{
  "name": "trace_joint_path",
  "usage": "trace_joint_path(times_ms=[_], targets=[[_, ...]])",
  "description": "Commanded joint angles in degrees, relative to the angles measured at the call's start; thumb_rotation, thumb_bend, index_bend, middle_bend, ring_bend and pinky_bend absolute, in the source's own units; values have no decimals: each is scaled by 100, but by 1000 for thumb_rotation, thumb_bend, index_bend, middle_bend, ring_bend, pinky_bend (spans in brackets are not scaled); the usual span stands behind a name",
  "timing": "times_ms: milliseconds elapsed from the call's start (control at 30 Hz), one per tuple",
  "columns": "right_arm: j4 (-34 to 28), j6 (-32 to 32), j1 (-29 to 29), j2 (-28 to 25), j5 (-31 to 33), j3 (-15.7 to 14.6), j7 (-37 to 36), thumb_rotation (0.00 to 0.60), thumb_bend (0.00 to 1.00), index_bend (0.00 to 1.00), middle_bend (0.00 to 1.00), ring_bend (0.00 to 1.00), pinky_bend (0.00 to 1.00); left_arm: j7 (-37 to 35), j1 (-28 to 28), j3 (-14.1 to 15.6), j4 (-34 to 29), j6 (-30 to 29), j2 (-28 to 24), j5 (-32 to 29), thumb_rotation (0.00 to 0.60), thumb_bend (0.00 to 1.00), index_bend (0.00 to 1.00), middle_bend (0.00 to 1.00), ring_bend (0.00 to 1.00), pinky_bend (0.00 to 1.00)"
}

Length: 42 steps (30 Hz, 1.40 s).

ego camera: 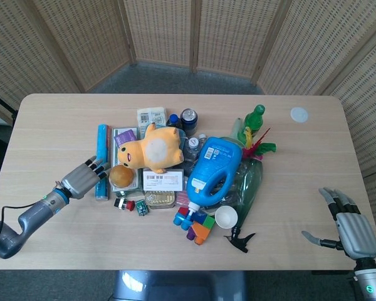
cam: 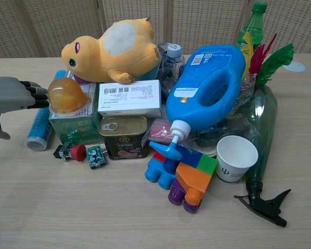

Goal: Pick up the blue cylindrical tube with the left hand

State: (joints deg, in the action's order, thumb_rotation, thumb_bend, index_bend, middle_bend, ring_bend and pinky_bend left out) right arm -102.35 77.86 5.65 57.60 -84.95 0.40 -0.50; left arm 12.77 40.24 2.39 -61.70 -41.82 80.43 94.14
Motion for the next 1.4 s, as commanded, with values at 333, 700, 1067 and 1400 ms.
trace_joint_path(times_ms=[333,700,1067,1400], targets=[[10,-4,-3,-26,19,12,-105,290,0,0,0,0,0,440,9,-38,340,62,517,-424,600,0,2,0,0,0],[1,20,-11,-46,-5,16,-149,286,0,0,0,0,0,1010,-34,-87,579,-310,833,-549,600,114,808,658,516,575],[-1,7,-8,-51,-12,12,-170,291,0,0,0,0,0,1060,-7,-282,53,-756,466,-645,600,144,851,717,582,632],[-23,25,-16,-42,-60,-8,-124,289,0,0,0,0,0,1091,88,-464,-1029,-1079,-659,-637,600,147,857,723,584,632]])
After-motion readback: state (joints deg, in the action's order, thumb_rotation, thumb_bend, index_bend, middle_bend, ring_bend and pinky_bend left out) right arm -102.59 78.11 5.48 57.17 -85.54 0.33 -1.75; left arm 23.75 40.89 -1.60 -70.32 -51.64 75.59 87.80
